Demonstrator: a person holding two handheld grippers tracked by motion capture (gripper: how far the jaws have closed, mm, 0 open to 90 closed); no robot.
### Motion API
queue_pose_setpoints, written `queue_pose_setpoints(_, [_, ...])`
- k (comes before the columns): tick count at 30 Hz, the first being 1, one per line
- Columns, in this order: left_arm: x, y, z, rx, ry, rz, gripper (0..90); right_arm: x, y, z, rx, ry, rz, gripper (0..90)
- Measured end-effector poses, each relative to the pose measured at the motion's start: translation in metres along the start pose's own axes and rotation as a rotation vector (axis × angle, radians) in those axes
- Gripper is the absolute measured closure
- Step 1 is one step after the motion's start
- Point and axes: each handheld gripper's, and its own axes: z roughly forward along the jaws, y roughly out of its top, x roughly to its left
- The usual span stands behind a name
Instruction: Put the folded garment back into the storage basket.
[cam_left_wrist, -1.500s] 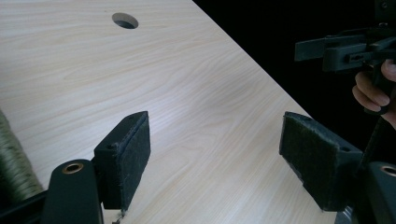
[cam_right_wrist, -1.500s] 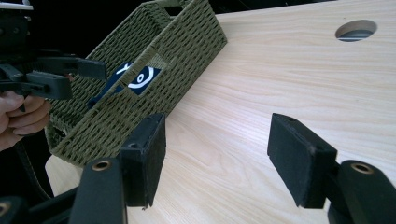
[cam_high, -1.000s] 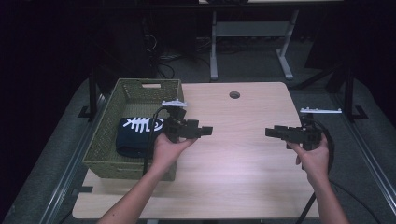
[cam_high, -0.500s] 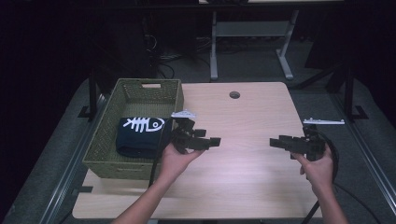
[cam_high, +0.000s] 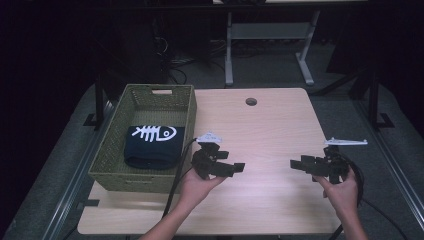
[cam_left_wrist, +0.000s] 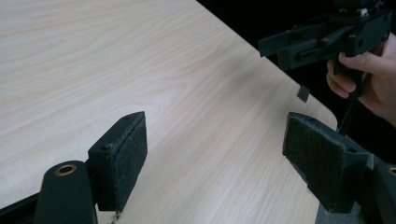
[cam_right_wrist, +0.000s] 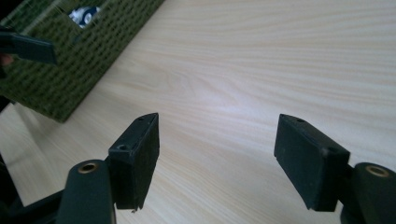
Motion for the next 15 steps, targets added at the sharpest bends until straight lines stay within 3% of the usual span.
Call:
queue_pose_setpoints(2, [-0.002, -0.006, 0.002, 0.006, 0.009, 0.007, 21.8, -0.001, -0.006, -0.001, 0.000, -0.009, -0.001, 30.0])
queue_pose_setpoints(4, [-0.002, -0.011, 0.004, 0.012, -0.026, -0.014, 21.7, -0.002, -0.013, -0.004, -0.008, -0.021, -0.005, 30.0])
queue_pose_setpoints(9, [-0.008, -0.019, 0.007, 0.023, -0.011, 0.017, 21.7, 0.000, -0.031, -0.013, -0.019, -0.056, -0.020, 29.9])
queue_pose_setpoints(15, [-0.015, -0.038, 0.008, 0.011, -0.011, 0.056, 21.7, 0.007, -0.065, -0.020, -0.081, -0.085, -0.024, 27.4])
